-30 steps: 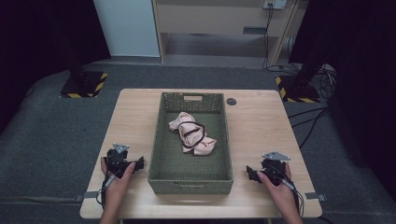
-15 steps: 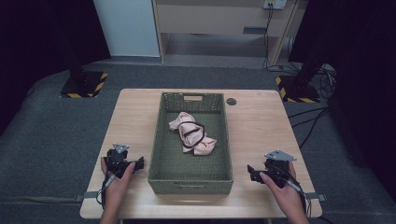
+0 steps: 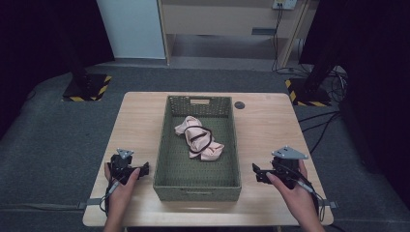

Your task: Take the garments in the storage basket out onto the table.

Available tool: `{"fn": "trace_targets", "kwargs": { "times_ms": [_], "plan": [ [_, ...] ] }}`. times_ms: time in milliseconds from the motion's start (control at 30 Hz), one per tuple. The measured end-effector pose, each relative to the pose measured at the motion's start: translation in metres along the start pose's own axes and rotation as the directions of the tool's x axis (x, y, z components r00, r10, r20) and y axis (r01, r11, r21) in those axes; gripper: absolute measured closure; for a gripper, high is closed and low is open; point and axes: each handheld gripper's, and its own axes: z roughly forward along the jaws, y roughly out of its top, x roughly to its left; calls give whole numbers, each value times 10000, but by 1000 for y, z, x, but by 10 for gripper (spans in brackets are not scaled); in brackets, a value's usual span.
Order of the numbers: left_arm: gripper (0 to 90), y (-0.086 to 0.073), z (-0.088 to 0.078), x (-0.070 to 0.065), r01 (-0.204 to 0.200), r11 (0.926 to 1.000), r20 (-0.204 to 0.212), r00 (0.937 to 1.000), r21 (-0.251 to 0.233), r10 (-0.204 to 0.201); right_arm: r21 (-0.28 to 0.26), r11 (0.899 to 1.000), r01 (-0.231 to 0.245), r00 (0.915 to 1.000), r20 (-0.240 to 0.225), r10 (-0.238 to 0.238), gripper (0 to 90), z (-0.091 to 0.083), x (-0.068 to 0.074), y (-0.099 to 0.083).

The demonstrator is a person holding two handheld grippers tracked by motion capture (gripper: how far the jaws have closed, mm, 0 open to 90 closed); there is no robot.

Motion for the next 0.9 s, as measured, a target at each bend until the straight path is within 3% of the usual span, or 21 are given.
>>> {"fn": "trace_targets", "kwargs": {
  "times_ms": [500,633,900],
  "plan": [
    [0,0,0,0,2,10000,0,10000,-2,-2,-474,9987,182,9990,-394,-200,26,-13,14,41],
    [0,0,0,0,3,10000,0,10000,-1,-3,-463,9989,107,9975,-695,-139,24,-11,18,50],
    [0,0,0,0,0,10000,0,10000,-2,0,-422,9977,534,9945,-880,-570,24,0,34,72]
  ]
}}
